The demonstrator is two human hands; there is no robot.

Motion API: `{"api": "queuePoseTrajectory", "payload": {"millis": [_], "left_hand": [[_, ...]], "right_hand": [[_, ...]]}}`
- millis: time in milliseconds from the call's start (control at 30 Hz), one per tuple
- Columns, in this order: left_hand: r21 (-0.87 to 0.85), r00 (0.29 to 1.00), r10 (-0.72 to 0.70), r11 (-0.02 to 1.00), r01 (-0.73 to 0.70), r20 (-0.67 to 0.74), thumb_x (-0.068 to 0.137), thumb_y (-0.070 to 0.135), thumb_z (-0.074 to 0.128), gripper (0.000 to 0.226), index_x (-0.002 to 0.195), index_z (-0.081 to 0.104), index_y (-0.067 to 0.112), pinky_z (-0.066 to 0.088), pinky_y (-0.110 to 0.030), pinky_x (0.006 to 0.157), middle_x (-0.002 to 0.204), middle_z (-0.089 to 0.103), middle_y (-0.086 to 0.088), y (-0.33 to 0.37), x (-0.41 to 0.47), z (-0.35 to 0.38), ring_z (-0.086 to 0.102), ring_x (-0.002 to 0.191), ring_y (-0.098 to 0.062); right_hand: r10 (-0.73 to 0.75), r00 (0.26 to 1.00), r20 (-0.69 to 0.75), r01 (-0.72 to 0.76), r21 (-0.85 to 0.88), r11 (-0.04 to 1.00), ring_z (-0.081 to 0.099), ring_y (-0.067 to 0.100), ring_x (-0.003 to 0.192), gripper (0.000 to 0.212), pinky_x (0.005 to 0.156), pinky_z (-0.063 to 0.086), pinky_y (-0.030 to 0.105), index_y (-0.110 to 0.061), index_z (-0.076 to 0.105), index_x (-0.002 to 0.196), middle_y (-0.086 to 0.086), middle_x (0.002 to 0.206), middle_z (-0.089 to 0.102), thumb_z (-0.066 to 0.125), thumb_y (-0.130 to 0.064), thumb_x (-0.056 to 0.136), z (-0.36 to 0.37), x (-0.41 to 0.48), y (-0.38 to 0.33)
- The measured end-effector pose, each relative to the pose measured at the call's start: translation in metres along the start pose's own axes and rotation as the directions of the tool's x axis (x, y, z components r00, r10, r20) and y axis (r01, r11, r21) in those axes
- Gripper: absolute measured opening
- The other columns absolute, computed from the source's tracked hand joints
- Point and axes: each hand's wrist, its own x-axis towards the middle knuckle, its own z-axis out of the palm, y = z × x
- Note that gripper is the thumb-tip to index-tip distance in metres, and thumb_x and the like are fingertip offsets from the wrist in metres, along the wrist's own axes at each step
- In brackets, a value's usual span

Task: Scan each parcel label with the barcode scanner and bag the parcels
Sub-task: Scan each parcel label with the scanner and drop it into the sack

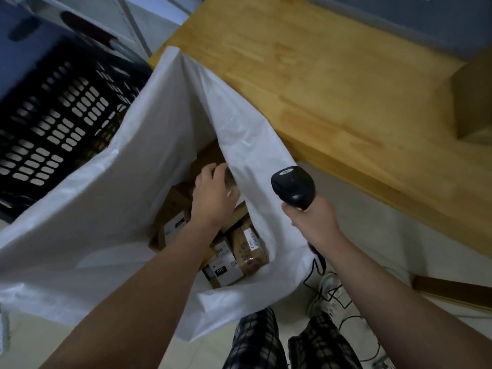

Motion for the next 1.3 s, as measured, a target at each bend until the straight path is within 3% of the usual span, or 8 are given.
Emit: {"api": "queuePoseTrajectory", "payload": {"millis": [133,267,433,633,867,1000,1167,1300], "left_hand": [[-0.021,0.983,0.182,0.983,-0.183,-0.024,0.093,0.03,0.059,0.058,0.145,0.036,0.017,0.036,-0.039,0.104,0.147,0.035,-0.009,0.053,-0.012,-0.017,0.033,0.133,-0.029],[-0.017,0.953,0.296,0.955,-0.296,0.06,0.093,0.031,0.059,0.061,0.146,0.034,0.015,0.035,-0.041,0.103,0.145,0.036,-0.011,0.109,-0.012,-0.019,0.035,0.13,-0.031],[-0.038,0.932,0.327,0.945,-0.325,0.159,0.091,0.029,0.061,0.064,0.146,0.033,0.016,0.034,-0.042,0.104,0.144,0.034,-0.013,0.187,-0.005,-0.004,0.034,0.129,-0.035],[-0.084,0.892,0.385,0.923,-0.376,0.238,0.092,0.033,0.058,0.064,0.147,0.031,0.017,0.031,-0.039,0.106,0.146,0.033,-0.013,0.303,0.011,0.025,0.035,0.131,-0.034],[-0.375,0.862,0.331,0.909,-0.183,0.383,0.092,0.045,0.06,0.079,0.153,0.017,0.02,0.038,-0.038,0.105,0.154,0.021,-0.01,0.417,0.034,0.07,0.037,0.135,-0.028],[-0.433,0.83,0.435,0.86,-0.269,0.348,0.097,0.021,0.057,0.055,0.147,0.035,0.018,0.039,-0.023,0.096,0.14,0.047,-0.004,0.444,0.04,0.086,0.044,0.13,-0.019],[-0.403,0.916,0.31,0.895,-0.191,0.255,0.097,0.02,0.056,0.047,0.142,0.043,0.017,0.043,-0.024,0.08,0.129,0.053,-0.001,0.449,0.046,0.097,0.057,0.098,-0.013],[-0.395,0.962,0.2,0.912,-0.113,0.187,0.096,0.027,0.057,0.046,0.14,0.045,0.018,0.043,-0.028,0.081,0.133,0.054,-0.004,0.437,0.062,0.094,0.053,0.098,-0.012]], "right_hand": [[0.033,0.995,-0.098,-0.021,0.12,0.993,0.066,0.037,0.073,0.015,0.062,0.048,0.036,0.0,0.064,0.084,0.026,0.077,0.065,0.072,-0.014,0.083,-0.041,-0.011,0.0],[0.046,0.982,-0.182,-0.015,0.163,0.986,0.059,0.028,0.066,0.019,0.06,0.043,0.028,-0.006,0.06,0.068,0.013,0.062,0.058,0.07,-0.01,0.083,-0.09,-0.016,0.005],[0.052,0.947,-0.317,0.016,0.208,0.978,0.062,0.048,0.081,0.022,0.072,0.053,0.053,0.007,0.064,0.092,0.034,0.084,0.063,0.07,-0.014,0.086,-0.165,-0.013,0.019],[0.127,0.895,-0.428,0.023,0.329,0.944,0.066,0.022,0.069,0.013,0.069,0.054,0.035,-0.006,0.067,0.097,0.005,0.076,0.065,0.07,-0.014,0.087,-0.274,-0.002,0.034],[0.147,0.889,-0.434,-0.013,0.296,0.955,0.063,0.013,0.05,0.019,0.053,0.05,0.022,-0.001,0.068,0.084,0.012,0.069,0.068,0.069,-0.02,0.086,-0.368,0.028,0.05],[0.095,0.915,-0.392,0.023,0.286,0.958,0.066,0.021,0.054,0.017,0.051,0.05,0.024,-0.011,0.066,0.077,0.01,0.063,0.067,0.07,-0.025,0.085,-0.391,0.052,0.042],[0.076,0.939,-0.335,0.015,0.261,0.965,0.065,0.033,0.058,0.019,0.064,0.056,0.039,-0.017,0.063,0.072,0.01,0.054,0.061,0.069,-0.03,0.085,-0.403,0.08,0.03],[0.075,0.944,-0.322,-0.001,0.222,0.975,0.064,0.03,0.055,0.023,0.06,0.056,0.039,-0.005,0.065,0.075,0.008,0.056,0.059,0.066,-0.026,0.085,-0.404,0.095,0.023]]}}
